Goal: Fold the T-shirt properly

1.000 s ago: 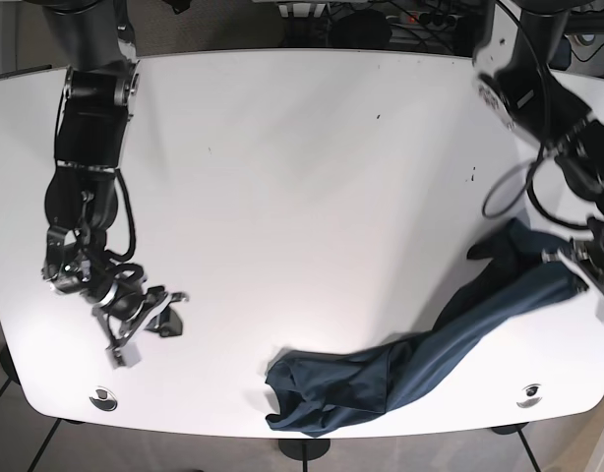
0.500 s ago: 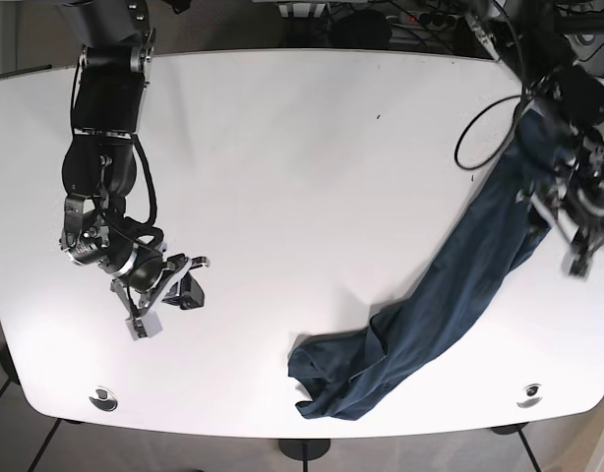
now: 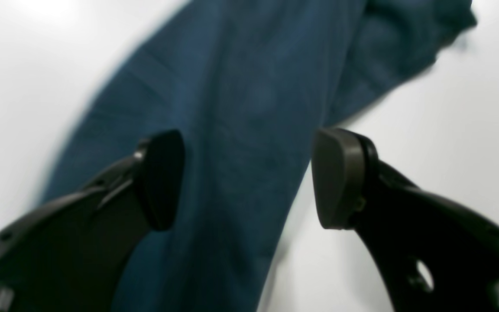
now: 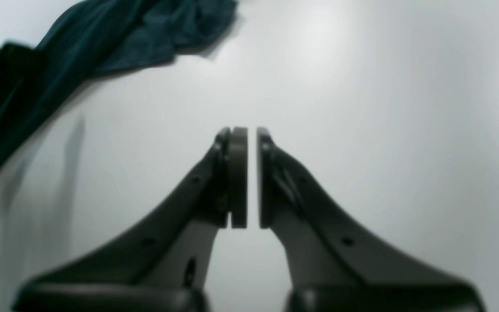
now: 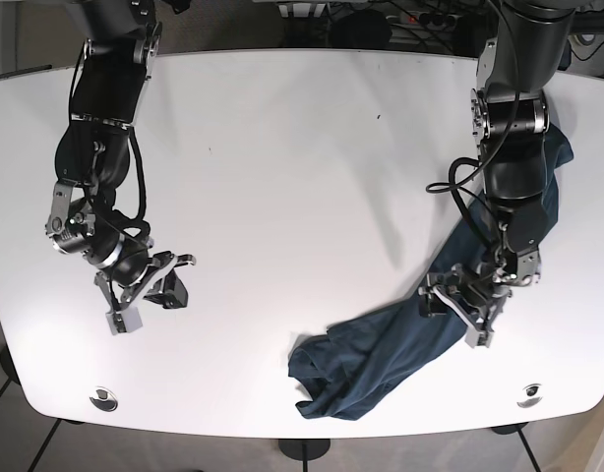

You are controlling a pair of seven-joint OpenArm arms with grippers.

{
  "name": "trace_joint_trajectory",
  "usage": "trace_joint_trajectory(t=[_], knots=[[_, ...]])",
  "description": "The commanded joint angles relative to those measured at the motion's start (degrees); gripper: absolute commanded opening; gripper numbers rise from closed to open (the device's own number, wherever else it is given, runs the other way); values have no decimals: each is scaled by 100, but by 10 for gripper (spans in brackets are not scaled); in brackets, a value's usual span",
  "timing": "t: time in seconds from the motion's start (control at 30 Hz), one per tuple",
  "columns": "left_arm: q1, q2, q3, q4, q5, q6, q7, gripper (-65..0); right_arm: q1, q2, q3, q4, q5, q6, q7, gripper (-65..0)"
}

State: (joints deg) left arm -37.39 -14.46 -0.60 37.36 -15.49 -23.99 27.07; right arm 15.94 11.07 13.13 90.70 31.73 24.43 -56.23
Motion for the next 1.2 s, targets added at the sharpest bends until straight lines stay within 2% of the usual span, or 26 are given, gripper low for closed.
trace_joint_trajectory(t=[0.03, 0.1, 0.2, 0.23, 0.27, 0.3, 0.33, 0.37, 0.43, 0.5, 0.73, 0.87, 0.97, 1.0, 1.03, 1.13, 1.17, 1.2], knots=[[-327, -53, 302, -391, -82, -14, -434, -225, 124, 14, 37, 122, 111, 41, 133, -626], [-345, -53, 803, -787, -82, 65, -725, -229, 107, 23, 46, 122, 111, 41, 133, -626], [-301, -44, 1515, -884, -91, 496, -777, -247, 107, 23, 186, 122, 111, 41, 133, -626], [-301, -35, 1735, -884, -109, 487, -777, -293, 107, 5, 248, 122, 111, 41, 133, -626], [-292, -35, 1867, -884, -126, 487, -777, -371, 107, -4, 274, 122, 111, 41, 133, -626], [-292, -35, 1902, -884, -126, 487, -777, -471, 115, -4, 283, 122, 111, 41, 133, -626], [-239, -27, 1911, -884, -126, 487, -777, -601, 124, -4, 283, 113, 111, 41, 133, -626], [-160, -18, 1928, -884, -126, 487, -742, -646, 133, -4, 283, 113, 102, 41, 133, -626], [-46, -18, 1919, -664, -135, 478, -733, -649, 133, -4, 283, 113, 102, 41, 133, -626], [446, -18, 1919, 154, -135, 478, -689, -649, 133, -4, 283, 113, 102, 41, 133, -626], [2451, -27, 1902, 3802, -135, 478, 673, -649, 45, 23, 292, 122, 111, 41, 133, -625], [3506, -27, 1902, 5297, -126, 478, 1148, -649, -60, 23, 292, 104, 85, 41, 133, -623], [4191, -62, 1902, 6053, -100, 478, 1218, -649, -245, 31, 292, 95, 76, 41, 133, -609], [4297, -115, 1884, 6149, -100, 478, 1218, -649, -324, 31, 292, 87, 76, 41, 133, -574], [4411, -255, 1788, 6272, -126, 478, 1218, -647, -456, 31, 292, 87, 67, 41, 133, -488], [4464, -282, 1541, 6448, -135, 496, 1236, -643, -702, 5, 292, 78, 67, 41, 185, -306], [4490, -282, 1454, 6519, -135, 504, 1271, -621, -755, -4, 292, 78, 67, 41, 185, -263], [4490, -282, 1348, 6580, -135, 513, 1403, -569, -799, -13, 292, 69, 67, 41, 185, -239]])
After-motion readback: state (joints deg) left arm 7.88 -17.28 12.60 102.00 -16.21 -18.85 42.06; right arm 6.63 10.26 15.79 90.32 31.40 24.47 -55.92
